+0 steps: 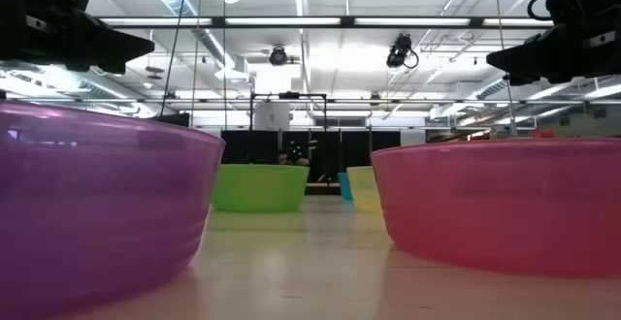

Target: Nest bowls inside each other

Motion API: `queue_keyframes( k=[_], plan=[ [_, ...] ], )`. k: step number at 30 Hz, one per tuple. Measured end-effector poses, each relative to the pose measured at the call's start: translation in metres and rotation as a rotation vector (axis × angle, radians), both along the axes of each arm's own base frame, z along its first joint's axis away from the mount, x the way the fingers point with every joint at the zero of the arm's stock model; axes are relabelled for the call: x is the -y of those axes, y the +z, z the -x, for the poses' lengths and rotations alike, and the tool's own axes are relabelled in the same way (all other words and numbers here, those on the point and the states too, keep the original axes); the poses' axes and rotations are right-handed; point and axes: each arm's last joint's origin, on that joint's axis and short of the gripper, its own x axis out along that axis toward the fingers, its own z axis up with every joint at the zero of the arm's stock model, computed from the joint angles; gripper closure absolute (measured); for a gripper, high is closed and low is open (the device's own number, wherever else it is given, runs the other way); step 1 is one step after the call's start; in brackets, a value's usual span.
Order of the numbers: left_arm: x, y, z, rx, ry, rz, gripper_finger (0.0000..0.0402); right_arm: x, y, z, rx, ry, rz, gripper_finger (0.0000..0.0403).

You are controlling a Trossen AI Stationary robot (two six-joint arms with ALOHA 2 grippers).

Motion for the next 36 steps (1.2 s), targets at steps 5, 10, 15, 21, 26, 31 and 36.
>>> queue_keyframes(
  k=[5,10,15,21,26,31,36],
  plan=[
    [0.0,0.0001,0.0,0.0,0.0,0.0,0.0367,0.0,0.0,0.0,0.0,0.0,0.0,0.0387],
    [0.0,0.0002,0.0001,0.001,0.0,0.0,0.0375,0.0,0.0,0.0,0.0,0.0,0.0,0.0387],
    [0.0,0.0001,0.0,0.001,0.0,0.0,0.0378,0.0,0.0,0.0,-0.001,0.0,0.0,0.0387],
    [0.0,0.0001,0.0,0.0,0.0,0.0,0.0369,0.0,0.0001,0.0,0.0,0.0,0.0,0.0387],
    [0.0,0.0001,0.0,0.0,0.0,0.0,0.0366,0.0,0.0,0.0,0.0,0.0,0.0,0.0387],
    [0.0,0.0002,0.0001,0.001,0.0,0.0,0.0374,0.0,0.0,0.0,0.0,0.0,0.0,0.0387],
    [0.0,0.0001,0.0,0.0,0.0,0.0,0.0378,0.0,-0.0001,0.0,-0.001,0.0,0.0,0.0387]
  ],
)
